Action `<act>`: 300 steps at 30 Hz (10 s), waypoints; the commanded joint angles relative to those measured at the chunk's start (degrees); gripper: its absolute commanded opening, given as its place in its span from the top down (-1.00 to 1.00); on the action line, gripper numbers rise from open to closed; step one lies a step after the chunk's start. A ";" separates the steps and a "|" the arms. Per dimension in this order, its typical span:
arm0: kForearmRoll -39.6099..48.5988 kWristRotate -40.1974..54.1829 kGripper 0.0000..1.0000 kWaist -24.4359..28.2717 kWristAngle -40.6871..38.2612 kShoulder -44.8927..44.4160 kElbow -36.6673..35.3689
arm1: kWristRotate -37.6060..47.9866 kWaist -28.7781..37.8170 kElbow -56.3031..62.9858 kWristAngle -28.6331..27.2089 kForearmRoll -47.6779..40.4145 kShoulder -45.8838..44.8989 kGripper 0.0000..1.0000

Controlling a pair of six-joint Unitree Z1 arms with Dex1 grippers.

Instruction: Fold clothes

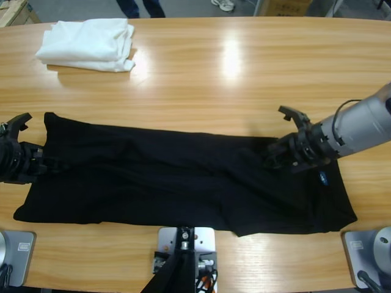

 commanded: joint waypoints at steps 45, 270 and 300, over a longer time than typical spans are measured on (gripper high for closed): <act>5.42 -1.84 0.14 0.10 -1.43 -5.31 -2.05 | -11.52 25.11 -16.17 3.28 27.95 0.33 1.00; 0.34 32.87 -0.95 17.54 -4.08 20.11 -23.51 | 2.62 -20.33 -25.70 -3.52 4.30 26.89 1.00; 16.09 52.44 -0.90 23.50 -0.66 39.72 -51.90 | -14.42 -17.57 -42.62 -15.12 11.74 26.24 1.00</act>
